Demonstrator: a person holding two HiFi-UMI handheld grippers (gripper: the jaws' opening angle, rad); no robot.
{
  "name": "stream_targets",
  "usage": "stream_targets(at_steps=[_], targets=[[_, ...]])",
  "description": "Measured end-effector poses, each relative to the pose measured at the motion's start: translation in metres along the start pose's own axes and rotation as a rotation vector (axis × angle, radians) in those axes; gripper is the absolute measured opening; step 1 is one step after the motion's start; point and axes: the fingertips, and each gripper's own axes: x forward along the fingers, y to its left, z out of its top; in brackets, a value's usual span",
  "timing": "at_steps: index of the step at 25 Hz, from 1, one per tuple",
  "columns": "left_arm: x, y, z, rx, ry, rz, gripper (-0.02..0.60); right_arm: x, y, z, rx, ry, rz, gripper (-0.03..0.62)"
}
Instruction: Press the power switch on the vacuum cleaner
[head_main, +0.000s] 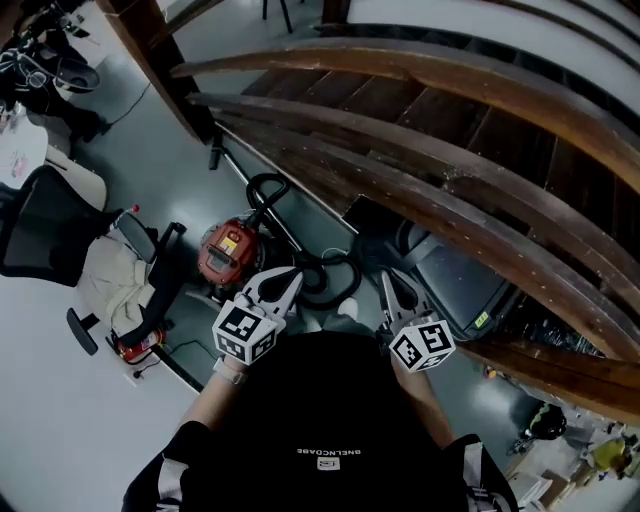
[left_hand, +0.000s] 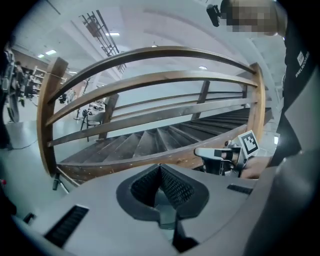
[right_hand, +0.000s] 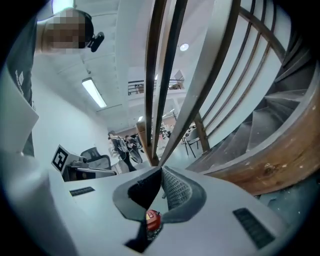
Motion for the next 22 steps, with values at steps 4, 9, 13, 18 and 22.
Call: stream_targets(at_steps=[4, 9, 13, 18, 22], targets=[[-0.011, 0.015, -0.009, -0.055, -0.027, 0.12, 0.014, 0.032, 0.006, -0.002, -0.039, 0.071, 0.121, 0.029], [-0.039, 0.037, -0.028, -0.124, -0.039, 0.283, 0.014, 0.076, 0.027, -0.015, -0.123, 0.175, 0.284, 0.029], [-0.069, 0.053, -0.047, -0.189, -0.059, 0.422, 0.014, 0.114, 0.055, -0.034, -0.193, 0.279, 0.426, 0.029], [-0.105, 0.064, -0.077, -0.268, -0.083, 0.542, 0.014, 0.154, 0.098, -0.073, -0.291, 0.407, 0.571, 0.029], [-0.125, 0.065, -0.099, -0.33, -0.104, 0.612, 0.015, 0.177, 0.128, -0.108, -0.353, 0.499, 0.672, 0.029]])
